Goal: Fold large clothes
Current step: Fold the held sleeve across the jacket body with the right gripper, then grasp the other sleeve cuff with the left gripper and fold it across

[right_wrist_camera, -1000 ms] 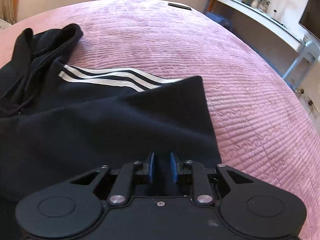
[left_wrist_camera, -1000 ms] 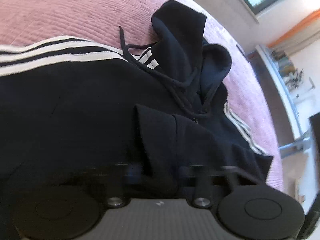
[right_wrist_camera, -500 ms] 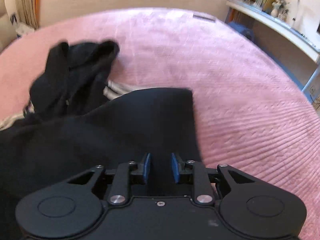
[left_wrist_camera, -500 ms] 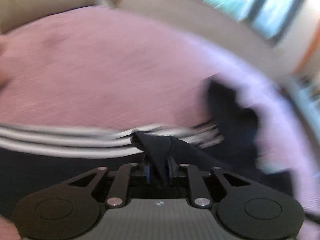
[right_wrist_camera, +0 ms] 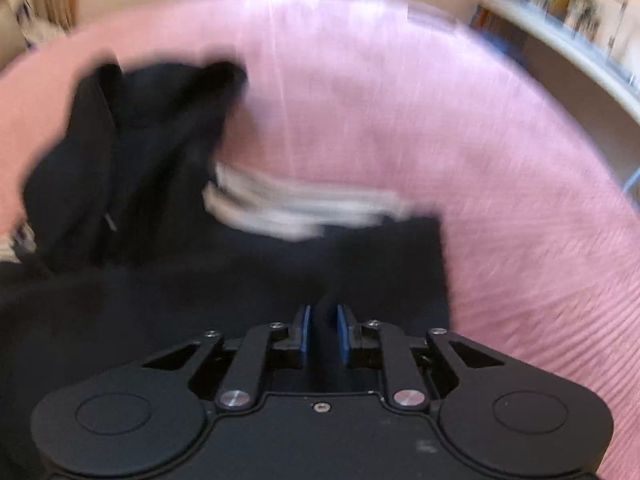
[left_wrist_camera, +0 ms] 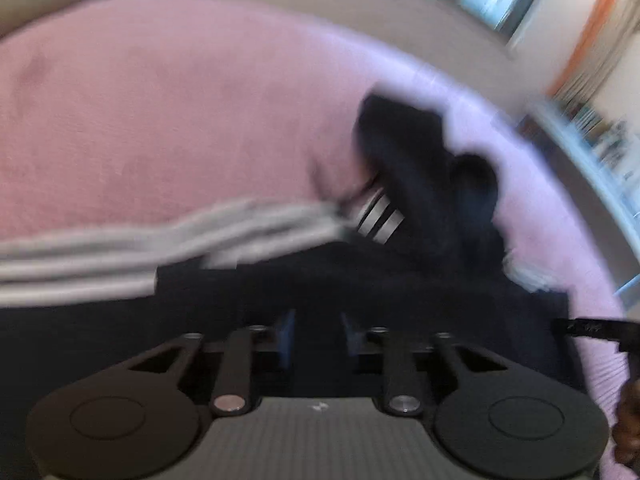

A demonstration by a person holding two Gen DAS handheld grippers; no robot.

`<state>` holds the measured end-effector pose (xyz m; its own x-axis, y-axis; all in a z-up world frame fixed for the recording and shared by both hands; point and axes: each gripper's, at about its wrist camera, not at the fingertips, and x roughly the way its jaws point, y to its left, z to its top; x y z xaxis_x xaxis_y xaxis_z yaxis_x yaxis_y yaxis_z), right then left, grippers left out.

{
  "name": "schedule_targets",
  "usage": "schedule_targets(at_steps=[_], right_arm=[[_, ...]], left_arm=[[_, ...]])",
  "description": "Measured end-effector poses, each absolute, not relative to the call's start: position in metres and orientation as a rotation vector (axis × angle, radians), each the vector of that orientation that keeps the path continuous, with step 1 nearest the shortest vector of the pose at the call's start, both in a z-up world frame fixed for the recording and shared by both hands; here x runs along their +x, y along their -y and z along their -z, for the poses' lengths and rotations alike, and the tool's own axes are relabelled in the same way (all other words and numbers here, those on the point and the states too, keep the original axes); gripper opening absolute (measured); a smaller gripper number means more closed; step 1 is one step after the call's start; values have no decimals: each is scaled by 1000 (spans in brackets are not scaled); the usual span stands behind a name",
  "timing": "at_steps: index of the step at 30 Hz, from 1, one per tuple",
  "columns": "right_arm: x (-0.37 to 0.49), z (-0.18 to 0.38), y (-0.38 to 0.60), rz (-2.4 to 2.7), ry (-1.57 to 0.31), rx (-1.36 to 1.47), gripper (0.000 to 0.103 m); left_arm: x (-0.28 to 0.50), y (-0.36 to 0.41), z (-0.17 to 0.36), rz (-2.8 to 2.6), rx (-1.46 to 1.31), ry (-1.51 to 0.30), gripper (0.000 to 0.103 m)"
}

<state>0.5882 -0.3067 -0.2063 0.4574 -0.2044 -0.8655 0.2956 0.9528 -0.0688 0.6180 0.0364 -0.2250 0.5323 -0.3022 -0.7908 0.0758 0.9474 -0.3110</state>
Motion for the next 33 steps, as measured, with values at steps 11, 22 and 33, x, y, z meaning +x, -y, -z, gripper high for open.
schedule_targets(at_steps=[11, 22, 33], right_arm=[[554, 154, 250, 216, -944, 10, 29], [520, 163, 165, 31, -1060, 44, 34], [509, 171, 144, 26, -1122, 44, 36]], left_arm=[[576, -84, 194, 30, -260, -863, 35], [511, -231, 179, -491, -65, -833, 50], [527, -271, 237, -435, 127, -960, 57]])
